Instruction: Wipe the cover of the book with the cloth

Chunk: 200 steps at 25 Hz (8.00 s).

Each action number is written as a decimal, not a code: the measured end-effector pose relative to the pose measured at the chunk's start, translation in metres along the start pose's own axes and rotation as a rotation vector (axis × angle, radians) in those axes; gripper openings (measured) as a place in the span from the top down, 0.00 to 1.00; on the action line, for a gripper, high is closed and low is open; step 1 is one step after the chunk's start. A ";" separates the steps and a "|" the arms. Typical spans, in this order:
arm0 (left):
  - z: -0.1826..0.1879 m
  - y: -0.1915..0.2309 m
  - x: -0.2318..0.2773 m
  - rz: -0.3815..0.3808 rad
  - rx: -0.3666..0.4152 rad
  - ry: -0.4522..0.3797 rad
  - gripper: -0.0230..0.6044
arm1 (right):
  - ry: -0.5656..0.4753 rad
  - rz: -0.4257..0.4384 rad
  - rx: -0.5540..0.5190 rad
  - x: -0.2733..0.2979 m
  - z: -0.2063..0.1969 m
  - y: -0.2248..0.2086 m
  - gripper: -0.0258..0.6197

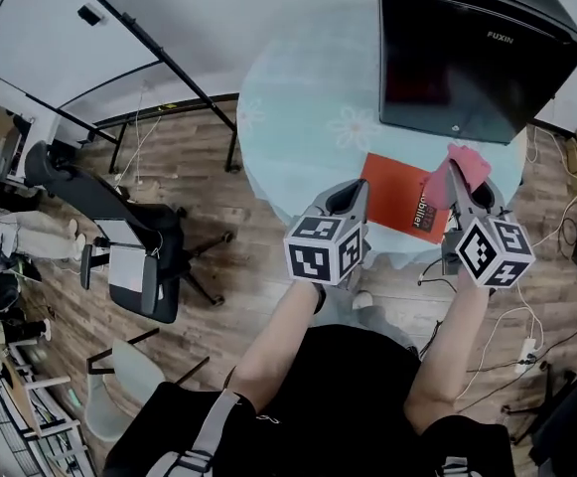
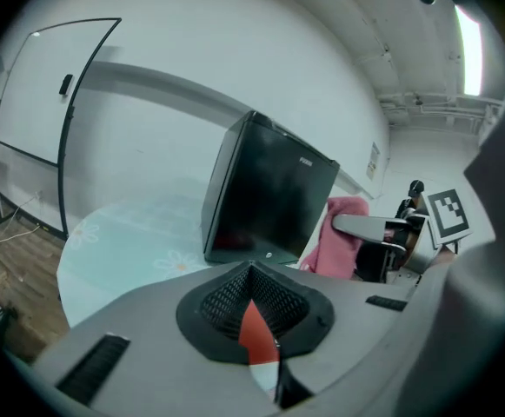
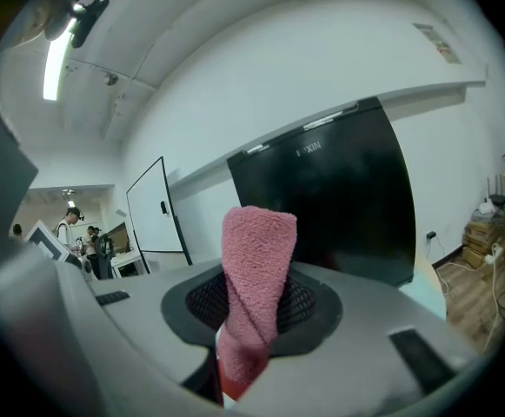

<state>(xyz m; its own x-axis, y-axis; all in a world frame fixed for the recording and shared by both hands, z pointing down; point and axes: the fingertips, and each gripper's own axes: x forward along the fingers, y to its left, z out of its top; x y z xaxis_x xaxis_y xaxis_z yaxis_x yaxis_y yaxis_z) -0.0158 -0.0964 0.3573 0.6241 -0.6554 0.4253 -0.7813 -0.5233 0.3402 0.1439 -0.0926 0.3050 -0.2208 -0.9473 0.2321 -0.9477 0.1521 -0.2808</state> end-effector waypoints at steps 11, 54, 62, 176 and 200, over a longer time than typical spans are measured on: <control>-0.032 0.054 0.081 0.009 -0.112 0.179 0.94 | 0.252 0.039 0.088 0.088 -0.083 0.006 0.81; -0.117 0.091 0.154 0.026 -0.393 0.408 0.94 | 0.683 0.080 0.121 0.193 -0.218 0.018 0.81; -0.118 0.082 0.164 0.095 -0.395 0.401 0.94 | 0.706 0.070 0.083 0.192 -0.217 0.001 0.81; -0.100 0.092 0.090 0.054 -0.039 0.447 0.94 | 0.592 0.195 0.203 0.154 -0.202 0.071 0.80; -0.157 0.072 0.097 -0.081 -0.043 0.608 0.94 | 0.651 0.026 0.196 0.135 -0.247 0.049 0.81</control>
<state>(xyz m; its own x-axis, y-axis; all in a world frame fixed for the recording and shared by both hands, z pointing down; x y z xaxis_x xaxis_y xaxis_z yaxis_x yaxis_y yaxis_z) -0.0112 -0.1122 0.5545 0.5798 -0.1798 0.7946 -0.7387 -0.5275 0.4196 0.0106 -0.1432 0.5528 -0.3945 -0.5716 0.7195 -0.8947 0.0604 -0.4426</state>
